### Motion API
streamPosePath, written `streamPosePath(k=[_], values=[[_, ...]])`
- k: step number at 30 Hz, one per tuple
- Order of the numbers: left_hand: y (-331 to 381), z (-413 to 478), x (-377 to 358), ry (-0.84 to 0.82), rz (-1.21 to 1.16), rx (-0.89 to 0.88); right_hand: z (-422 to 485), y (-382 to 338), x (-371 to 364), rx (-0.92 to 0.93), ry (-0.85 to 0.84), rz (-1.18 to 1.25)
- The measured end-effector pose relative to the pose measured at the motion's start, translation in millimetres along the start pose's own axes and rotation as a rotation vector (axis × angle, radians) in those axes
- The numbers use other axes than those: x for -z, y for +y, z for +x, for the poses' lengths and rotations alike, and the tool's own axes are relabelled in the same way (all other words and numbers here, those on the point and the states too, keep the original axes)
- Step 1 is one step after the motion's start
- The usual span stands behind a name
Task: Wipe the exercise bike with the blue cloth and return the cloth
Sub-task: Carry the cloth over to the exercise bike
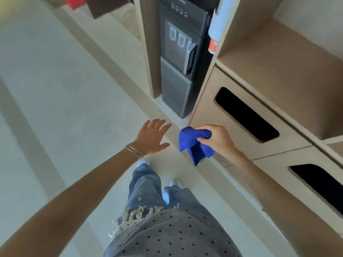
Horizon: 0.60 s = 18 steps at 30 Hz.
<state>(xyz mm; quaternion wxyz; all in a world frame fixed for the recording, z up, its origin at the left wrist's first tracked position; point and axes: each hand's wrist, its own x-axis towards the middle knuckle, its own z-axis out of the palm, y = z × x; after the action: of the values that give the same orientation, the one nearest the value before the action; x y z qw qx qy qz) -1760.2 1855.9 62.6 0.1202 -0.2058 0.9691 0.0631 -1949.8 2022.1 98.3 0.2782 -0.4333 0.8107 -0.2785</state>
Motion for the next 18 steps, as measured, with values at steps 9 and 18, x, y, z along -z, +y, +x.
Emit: streamPosePath(k=[9, 18], values=[[-54.0, -106.6, -21.0, -0.007, -0.054, 0.329, 25.2, -72.8, -73.1, 0.205, -0.260, -0.046], [-121.6, -223.9, -43.4, 0.044, -0.129, 0.552, 24.5, -172.2, -167.5, 0.351, -0.431, -0.113]])
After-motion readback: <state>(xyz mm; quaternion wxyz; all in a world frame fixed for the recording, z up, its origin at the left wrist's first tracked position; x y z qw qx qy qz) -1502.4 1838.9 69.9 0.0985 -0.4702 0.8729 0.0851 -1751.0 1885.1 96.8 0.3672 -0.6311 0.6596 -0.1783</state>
